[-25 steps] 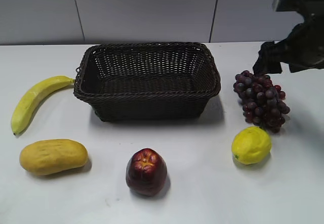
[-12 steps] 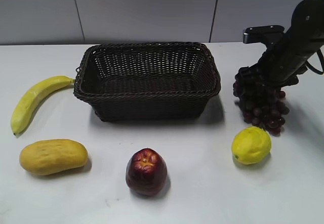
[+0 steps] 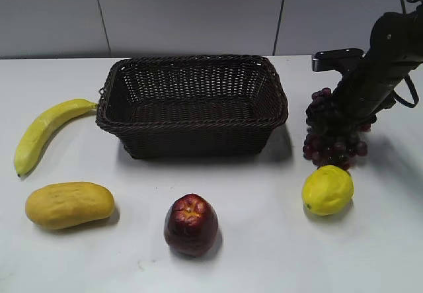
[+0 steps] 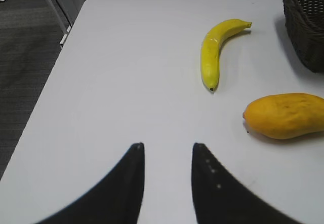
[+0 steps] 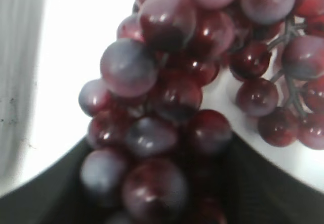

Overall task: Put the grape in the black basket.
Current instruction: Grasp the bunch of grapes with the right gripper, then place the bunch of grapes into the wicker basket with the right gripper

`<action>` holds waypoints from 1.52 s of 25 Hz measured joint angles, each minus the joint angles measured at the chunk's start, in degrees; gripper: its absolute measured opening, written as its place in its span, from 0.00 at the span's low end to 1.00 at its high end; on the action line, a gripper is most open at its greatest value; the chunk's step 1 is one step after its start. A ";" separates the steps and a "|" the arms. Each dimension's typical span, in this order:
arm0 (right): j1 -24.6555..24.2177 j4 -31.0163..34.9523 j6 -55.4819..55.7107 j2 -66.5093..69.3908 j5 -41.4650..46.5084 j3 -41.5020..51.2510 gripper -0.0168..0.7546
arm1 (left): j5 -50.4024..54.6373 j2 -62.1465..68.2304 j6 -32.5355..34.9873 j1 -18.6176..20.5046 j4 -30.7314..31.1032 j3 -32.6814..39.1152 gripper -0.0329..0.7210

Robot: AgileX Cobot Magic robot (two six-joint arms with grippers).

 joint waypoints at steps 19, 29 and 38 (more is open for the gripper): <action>0.00 -0.01 -0.49 -10.93 12.52 -9.04 0.38 | 0.00 0.00 0.00 0.00 0.00 0.00 0.36; 8.13 0.40 -4.33 -18.73 21.08 -26.80 0.38 | 0.00 0.00 0.00 0.00 0.00 0.00 0.36; 18.46 3.35 -6.50 -17.57 21.09 -30.28 0.37 | 0.00 0.00 0.00 0.00 0.00 0.00 0.36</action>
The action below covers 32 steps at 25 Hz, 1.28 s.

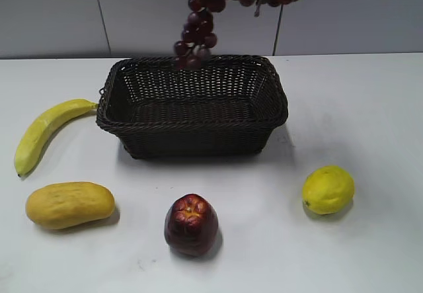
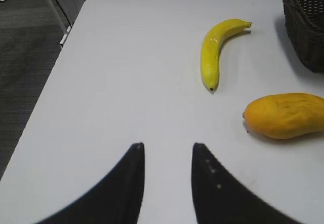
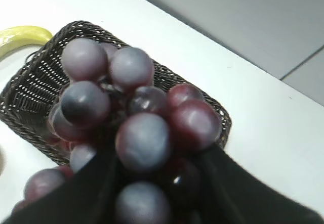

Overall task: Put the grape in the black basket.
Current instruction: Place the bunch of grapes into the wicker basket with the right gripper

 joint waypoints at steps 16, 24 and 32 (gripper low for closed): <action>0.84 1.98 -2.39 22.23 -5.72 0.00 0.36 | 0.00 0.00 0.00 0.00 0.00 0.00 0.36; 0.84 2.00 -1.37 23.68 -8.11 -0.09 0.77 | 0.00 0.00 0.00 0.00 0.00 0.00 0.35; 0.84 1.93 -1.17 22.36 -4.95 -2.04 0.84 | 0.00 0.00 0.00 0.00 0.00 0.00 0.34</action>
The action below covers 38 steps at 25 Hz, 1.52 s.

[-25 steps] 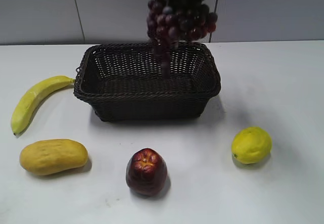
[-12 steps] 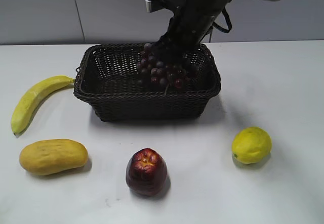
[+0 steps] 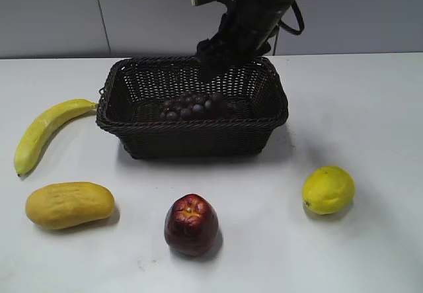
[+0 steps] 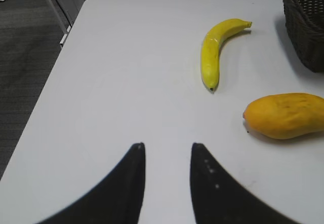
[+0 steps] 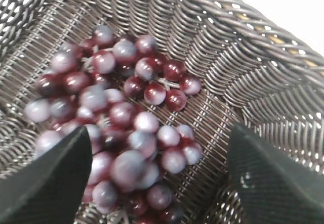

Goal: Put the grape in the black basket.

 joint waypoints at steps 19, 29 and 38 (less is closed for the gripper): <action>-19.57 -12.18 10.01 -26.62 20.75 -2.90 0.80 | 0.00 0.00 0.00 0.00 0.00 0.00 0.34; -23.18 -11.73 14.39 -42.45 22.35 8.98 0.79 | 0.00 0.00 0.00 0.00 0.00 0.00 0.34; -23.18 -11.73 14.98 -64.16 22.05 35.78 0.79 | 0.00 0.00 0.00 0.00 0.00 0.00 0.34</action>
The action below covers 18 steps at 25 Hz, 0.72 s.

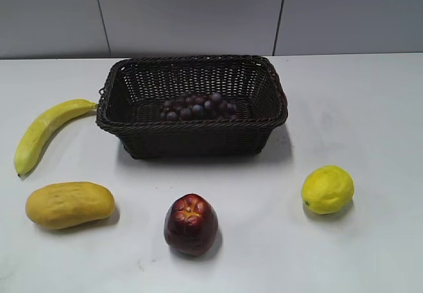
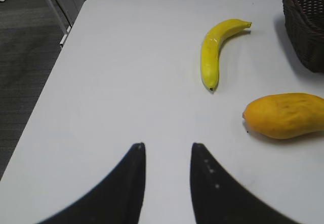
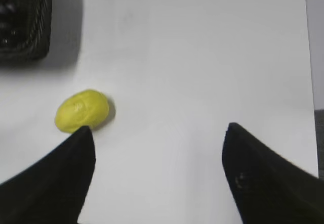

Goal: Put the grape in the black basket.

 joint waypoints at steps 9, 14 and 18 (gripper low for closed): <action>0.00 0.42 0.21 -26.91 -7.92 23.86 0.79 | 0.00 0.00 0.00 0.00 0.00 0.00 0.34; 0.00 0.42 0.03 -39.35 -8.21 31.59 0.79 | 0.00 0.00 0.00 0.00 0.00 0.00 0.34; 0.00 0.42 -0.59 -46.44 -7.95 36.53 0.79 | 0.00 0.00 0.00 0.00 0.00 0.00 0.35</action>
